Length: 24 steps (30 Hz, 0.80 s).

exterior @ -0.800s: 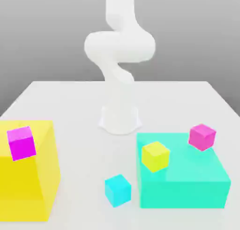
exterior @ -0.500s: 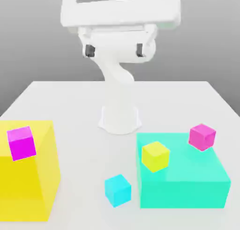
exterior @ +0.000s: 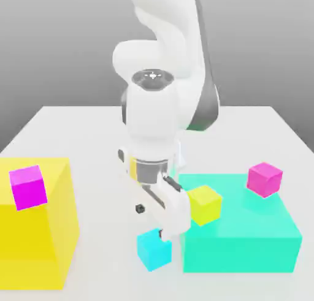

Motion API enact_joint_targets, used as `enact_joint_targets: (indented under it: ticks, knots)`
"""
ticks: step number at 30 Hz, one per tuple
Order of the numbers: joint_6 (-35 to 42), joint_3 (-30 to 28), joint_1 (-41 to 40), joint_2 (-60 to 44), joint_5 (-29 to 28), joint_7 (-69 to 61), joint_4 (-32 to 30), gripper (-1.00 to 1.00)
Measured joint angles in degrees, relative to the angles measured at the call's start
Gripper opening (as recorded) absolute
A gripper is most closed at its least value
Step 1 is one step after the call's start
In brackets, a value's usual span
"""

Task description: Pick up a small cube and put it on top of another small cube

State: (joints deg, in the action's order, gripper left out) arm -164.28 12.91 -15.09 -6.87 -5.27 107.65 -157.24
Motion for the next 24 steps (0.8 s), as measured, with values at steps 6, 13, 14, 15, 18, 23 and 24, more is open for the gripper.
enact_joint_targets:
  ticks: [6, 13, 14, 15, 18, 23, 24]
  knots:
    - [-8.1, -7.5, 6.2, -10.1, -5.9, 4.7, 1.6, -1.0]
    - [-8.1, -7.4, 6.1, -9.9, -5.8, 4.6, 1.6, -1.0]
    - [-7.0, -6.5, 5.4, -8.6, -5.0, 4.1, 1.4, -1.0]
    - [-5.8, -5.5, 4.6, -7.1, -3.9, 3.2, 1.1, -1.0]
    - [-1.6, -3.0, 3.1, -1.8, 0.1, 0.3, 0.1, -1.0]
    - [5.2, -2.6, 2.4, 5.1, 0.1, -4.0, 1.7, -1.0]
    - [6.6, -1.8, 2.5, 6.5, -0.1, -5.5, 2.5, -1.0]
